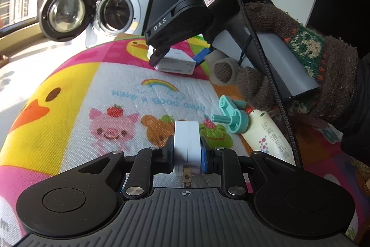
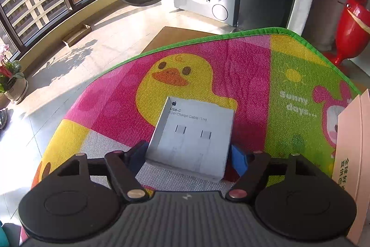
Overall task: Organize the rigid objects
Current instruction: 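Grasp the white Apple USB-C cable box with the right tool, then carry the cable box with the right tool while the left tool carries the plug toward the box, then lower the cable box and white plug into the pink box and open both tools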
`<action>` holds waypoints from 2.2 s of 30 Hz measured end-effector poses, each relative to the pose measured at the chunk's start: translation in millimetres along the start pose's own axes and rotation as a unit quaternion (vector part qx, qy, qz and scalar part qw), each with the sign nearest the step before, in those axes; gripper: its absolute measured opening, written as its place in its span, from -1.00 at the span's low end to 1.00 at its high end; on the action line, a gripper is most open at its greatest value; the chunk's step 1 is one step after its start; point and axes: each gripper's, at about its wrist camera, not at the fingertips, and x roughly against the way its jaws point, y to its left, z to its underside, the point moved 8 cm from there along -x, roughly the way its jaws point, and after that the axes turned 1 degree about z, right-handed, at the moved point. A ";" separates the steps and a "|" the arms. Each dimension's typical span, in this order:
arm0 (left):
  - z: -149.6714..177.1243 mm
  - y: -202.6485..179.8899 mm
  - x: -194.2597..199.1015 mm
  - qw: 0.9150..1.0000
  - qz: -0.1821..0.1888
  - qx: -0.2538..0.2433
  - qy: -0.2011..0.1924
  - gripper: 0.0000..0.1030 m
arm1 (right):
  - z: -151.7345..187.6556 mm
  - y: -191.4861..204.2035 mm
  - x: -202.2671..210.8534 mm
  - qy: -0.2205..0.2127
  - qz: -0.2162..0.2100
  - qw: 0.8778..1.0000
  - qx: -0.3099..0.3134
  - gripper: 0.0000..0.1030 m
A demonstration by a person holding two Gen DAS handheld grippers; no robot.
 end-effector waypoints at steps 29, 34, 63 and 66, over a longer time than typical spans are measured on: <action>-120.0 -222.7 5.6 0.964 0.150 -0.211 -0.066 -0.53 | 240.6 -163.9 321.3 -0.270 0.078 0.960 -0.012 0.34; -165.8 -237.7 -69.4 0.975 0.167 -0.141 -0.039 -0.49 | 247.0 -180.8 311.6 -0.270 0.081 0.959 -0.040 0.34; -20.7 -49.4 5.7 0.999 0.017 -0.029 0.034 -0.50 | 157.0 -206.9 222.0 -0.230 0.080 0.965 -0.095 0.44; -22.5 -59.8 6.9 0.999 0.030 -0.032 0.027 -0.50 | 197.6 -188.9 204.2 -0.184 0.091 0.977 -0.057 0.47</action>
